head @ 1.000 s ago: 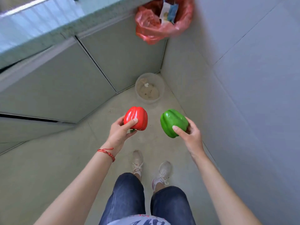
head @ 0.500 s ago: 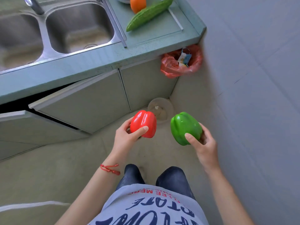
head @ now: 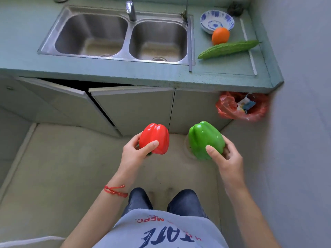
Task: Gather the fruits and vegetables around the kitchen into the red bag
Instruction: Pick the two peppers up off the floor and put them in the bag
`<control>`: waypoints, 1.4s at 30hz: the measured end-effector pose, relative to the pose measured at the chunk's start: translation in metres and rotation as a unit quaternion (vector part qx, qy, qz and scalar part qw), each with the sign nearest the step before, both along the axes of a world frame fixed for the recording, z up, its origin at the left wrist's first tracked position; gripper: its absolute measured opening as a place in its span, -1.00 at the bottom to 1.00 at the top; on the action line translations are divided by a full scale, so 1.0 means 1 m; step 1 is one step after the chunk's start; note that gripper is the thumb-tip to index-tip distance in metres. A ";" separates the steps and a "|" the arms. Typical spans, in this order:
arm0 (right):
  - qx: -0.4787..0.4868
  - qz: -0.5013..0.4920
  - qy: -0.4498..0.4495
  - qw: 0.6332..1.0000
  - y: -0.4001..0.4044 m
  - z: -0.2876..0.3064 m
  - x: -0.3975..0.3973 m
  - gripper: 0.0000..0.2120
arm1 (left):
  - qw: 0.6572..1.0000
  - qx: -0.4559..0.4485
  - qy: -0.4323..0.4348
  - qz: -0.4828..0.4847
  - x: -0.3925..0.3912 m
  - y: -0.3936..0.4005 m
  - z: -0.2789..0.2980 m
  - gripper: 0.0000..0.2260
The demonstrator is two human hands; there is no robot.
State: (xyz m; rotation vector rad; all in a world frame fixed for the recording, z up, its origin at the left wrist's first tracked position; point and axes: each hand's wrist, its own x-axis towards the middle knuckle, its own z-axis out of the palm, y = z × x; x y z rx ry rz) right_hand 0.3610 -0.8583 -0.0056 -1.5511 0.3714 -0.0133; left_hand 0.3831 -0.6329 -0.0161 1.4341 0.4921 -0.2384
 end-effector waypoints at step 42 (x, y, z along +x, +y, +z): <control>-0.053 0.846 0.004 0.531 0.380 0.005 -0.252 -0.68 | 0.488 -0.004 0.002 0.873 -0.485 0.071 0.000 -0.61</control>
